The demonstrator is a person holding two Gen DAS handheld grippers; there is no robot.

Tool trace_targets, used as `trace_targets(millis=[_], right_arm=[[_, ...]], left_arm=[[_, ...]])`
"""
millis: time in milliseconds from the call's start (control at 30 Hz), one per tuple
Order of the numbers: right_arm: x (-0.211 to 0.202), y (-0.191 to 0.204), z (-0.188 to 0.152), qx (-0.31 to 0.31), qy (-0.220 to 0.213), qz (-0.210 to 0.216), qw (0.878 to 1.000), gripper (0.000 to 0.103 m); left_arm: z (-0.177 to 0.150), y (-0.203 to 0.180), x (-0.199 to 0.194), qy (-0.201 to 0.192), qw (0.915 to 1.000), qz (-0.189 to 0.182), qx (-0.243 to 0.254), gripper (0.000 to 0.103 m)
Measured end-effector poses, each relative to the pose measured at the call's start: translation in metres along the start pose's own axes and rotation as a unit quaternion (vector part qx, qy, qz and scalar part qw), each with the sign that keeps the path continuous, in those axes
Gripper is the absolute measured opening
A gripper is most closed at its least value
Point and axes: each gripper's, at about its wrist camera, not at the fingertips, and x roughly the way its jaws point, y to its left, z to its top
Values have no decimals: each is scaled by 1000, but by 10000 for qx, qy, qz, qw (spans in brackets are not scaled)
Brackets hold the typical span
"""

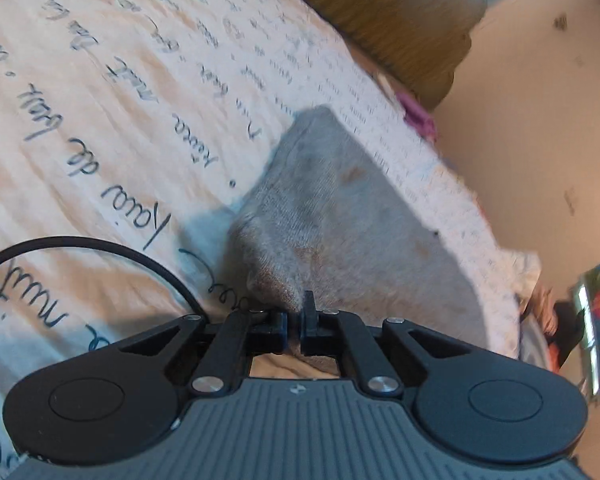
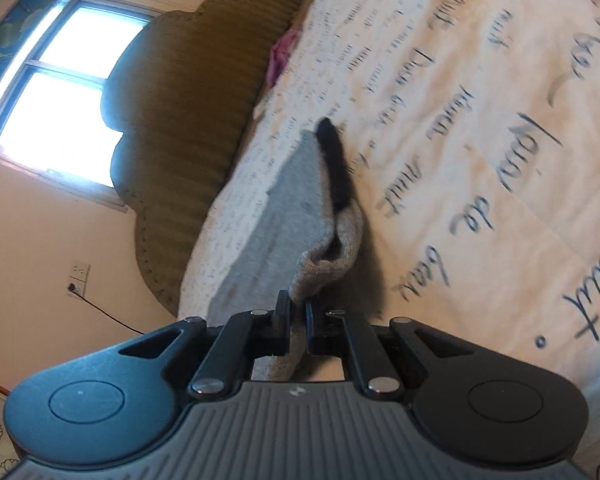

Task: Fold small clothes

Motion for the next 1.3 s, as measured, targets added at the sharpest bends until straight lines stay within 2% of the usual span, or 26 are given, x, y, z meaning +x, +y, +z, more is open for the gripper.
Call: trace_targets(millis=[67,100,133,200,267,300,333,367,400,500,567,633,700,800,867,900,933,1000,1033,1067,1133,1233,1300], right_arm=[[2,-2,3,156,96,-98,9998,10],[-2,3,5,52,92,-186,9998,11],[-9,10,6,-132,0,-320,9994,14],[-28,24,10,-607,-479,-562,9954,27],[-40,41,18,-1040,-932,-671,9879,52],[-40,50,22,-1294,-996,-622,9846,58],[-34,62,28,-1559,-959,-572,9814,68],[-22,74,32,-1807,-862,-566,9781,72],[-7,86,37,-2057,-747,-571,9741,73],[48,107,60,-2549,-665,-670,9624,73],[85,110,82,-2708,-596,-959,9560,71],[119,108,102,-2835,-487,-1331,9484,73],[145,105,120,-2928,-350,-1554,9428,72],[178,96,145,-2780,50,-1614,9469,72],[191,92,149,-2792,245,-1581,9468,72],[198,93,149,-2907,385,-1603,9425,72],[204,95,146,-3040,502,-1647,9370,66],[211,98,140,-3286,668,-1592,9286,37],[213,98,139,-3308,728,-1566,9278,8],[212,98,137,-3367,677,-1556,9262,5],[206,98,139,-3414,515,-1601,9248,5],[189,88,153,-3124,228,-1544,9370,5],[189,76,158,-2851,299,-1543,9455,5]], left_arm=[[2,0,-5,5,10000,-30,81,11],[2,-3,-11,-28,9997,-52,235,19],[1,-6,-21,-154,9989,55,446,22],[-3,-11,-43,-504,9950,190,846,27],[-4,-25,-60,-868,9884,194,1234,35],[-4,-35,-66,-1131,9831,138,1432,45],[-3,-45,-68,-1386,9762,53,1665,63],[-3,-61,-66,-1608,9679,-2,1933,73],[-1,-71,-60,-1719,9635,28,2051,85],[2,-93,-26,-1807,9562,222,2291,82],[-4,-101,0,-1800,9502,446,2503,82],[-12,-104,20,-1631,9498,490,2626,83],[-22,-103,36,-1371,9531,566,2640,81],[-33,-99,48,-1182,9533,592,2714,83],[-38,-102,54,-1122,9476,753,2894,84],[-40,-104,57,-1065,9446,813,2997,86],[-42,-104,60,-1003,9423,864,3075,88],[-45,-104,66,-957,9382,941,3191,90],[-47,-105,67,-954,9363,958,3241,92],[-49,-106,67,-944,9347,981,3282,93],[-49,-108,65,-914,9355,977,3270,93],[-44,-110,59,-824,9440,673,3123,96],[-44,-108,63,-811,9443,669,3119,100]])
